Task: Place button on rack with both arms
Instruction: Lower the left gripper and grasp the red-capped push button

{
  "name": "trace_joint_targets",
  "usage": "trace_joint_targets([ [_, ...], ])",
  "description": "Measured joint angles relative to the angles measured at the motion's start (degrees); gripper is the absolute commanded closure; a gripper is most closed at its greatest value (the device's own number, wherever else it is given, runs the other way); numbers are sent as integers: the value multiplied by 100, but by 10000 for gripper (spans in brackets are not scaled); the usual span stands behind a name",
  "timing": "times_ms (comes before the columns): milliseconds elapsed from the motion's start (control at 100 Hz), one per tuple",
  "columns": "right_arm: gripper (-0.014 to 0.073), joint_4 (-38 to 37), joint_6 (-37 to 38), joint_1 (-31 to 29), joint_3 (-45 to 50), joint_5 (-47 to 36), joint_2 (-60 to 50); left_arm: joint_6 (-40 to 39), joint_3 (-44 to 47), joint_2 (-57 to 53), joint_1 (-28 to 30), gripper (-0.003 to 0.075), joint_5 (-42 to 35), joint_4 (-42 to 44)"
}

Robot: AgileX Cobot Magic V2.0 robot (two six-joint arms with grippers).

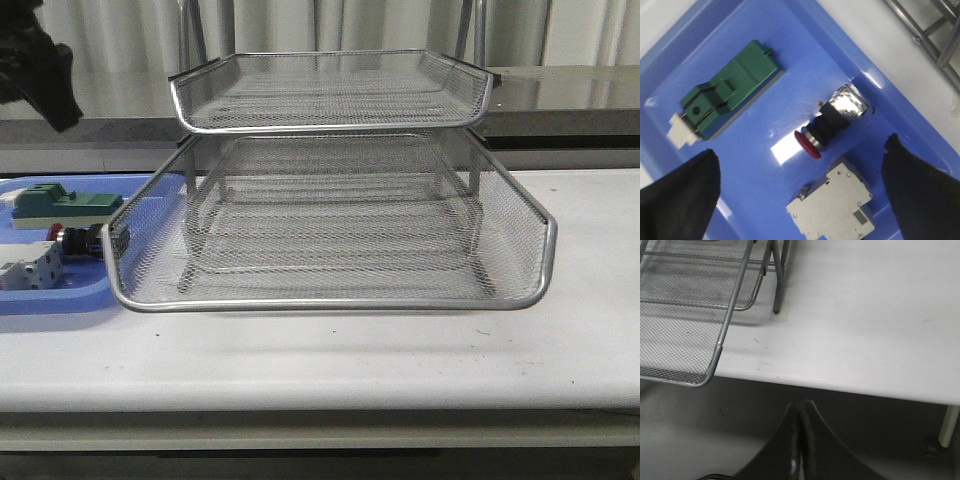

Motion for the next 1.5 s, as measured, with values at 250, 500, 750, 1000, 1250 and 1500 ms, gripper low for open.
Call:
trace_joint_targets([
  [250,664,0,0,0,0,0,0,744,-707,983,0,103,589,-197],
  [500,664,0,0,0,0,0,0,1324,-741,1309,0,103,621,-477],
  [750,664,0,0,0,0,0,0,1636,-745,1535,0,103,594,-521],
  [1000,664,0,10,0,0,0,0,1690,-745,1887,0,103,419,-542],
  [1250,664,0,10,0,0,0,0,1698,-745,2129,0,104,177,-554],
  [1500,664,0,10,0,0,0,0,1698,-745,2197,0,286,146,-576],
])
